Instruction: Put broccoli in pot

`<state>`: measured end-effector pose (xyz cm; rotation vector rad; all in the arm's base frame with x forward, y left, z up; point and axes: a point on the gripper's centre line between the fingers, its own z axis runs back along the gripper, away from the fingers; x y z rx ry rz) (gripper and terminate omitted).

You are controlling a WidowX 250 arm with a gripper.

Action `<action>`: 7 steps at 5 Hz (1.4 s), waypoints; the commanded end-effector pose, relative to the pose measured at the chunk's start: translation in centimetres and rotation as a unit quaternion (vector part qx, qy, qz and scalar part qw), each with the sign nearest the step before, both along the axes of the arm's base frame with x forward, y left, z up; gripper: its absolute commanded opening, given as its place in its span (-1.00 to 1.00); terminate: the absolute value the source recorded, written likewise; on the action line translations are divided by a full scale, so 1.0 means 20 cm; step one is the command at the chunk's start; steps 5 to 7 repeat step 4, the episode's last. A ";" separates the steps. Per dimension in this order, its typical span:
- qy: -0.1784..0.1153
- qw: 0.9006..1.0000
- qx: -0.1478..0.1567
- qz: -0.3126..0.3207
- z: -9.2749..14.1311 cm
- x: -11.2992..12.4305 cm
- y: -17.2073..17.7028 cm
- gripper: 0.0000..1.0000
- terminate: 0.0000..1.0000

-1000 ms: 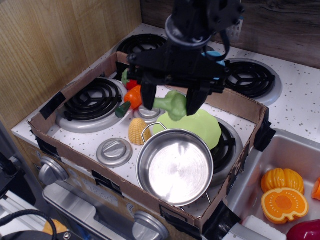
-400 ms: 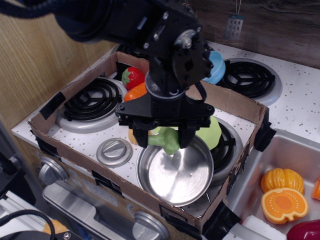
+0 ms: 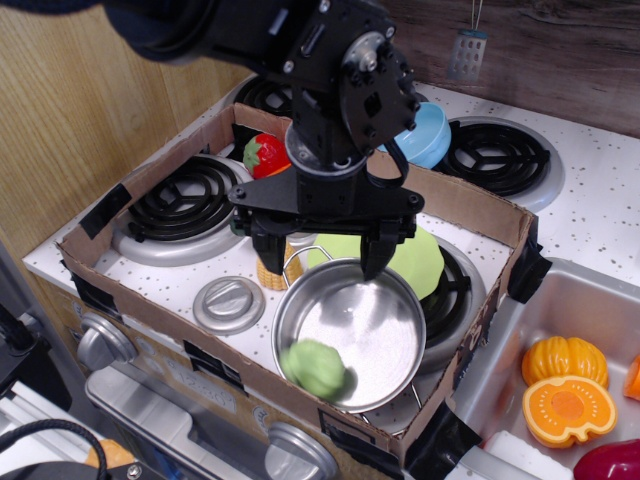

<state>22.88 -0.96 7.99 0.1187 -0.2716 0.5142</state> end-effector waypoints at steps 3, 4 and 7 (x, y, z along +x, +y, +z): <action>-0.012 1.000 0.006 -0.010 0.08 0.06 -0.02 1.00 -1.00; -0.012 1.000 0.006 -0.010 0.08 0.06 -0.02 1.00 1.00; -0.012 1.000 0.006 -0.010 0.08 0.06 -0.02 1.00 1.00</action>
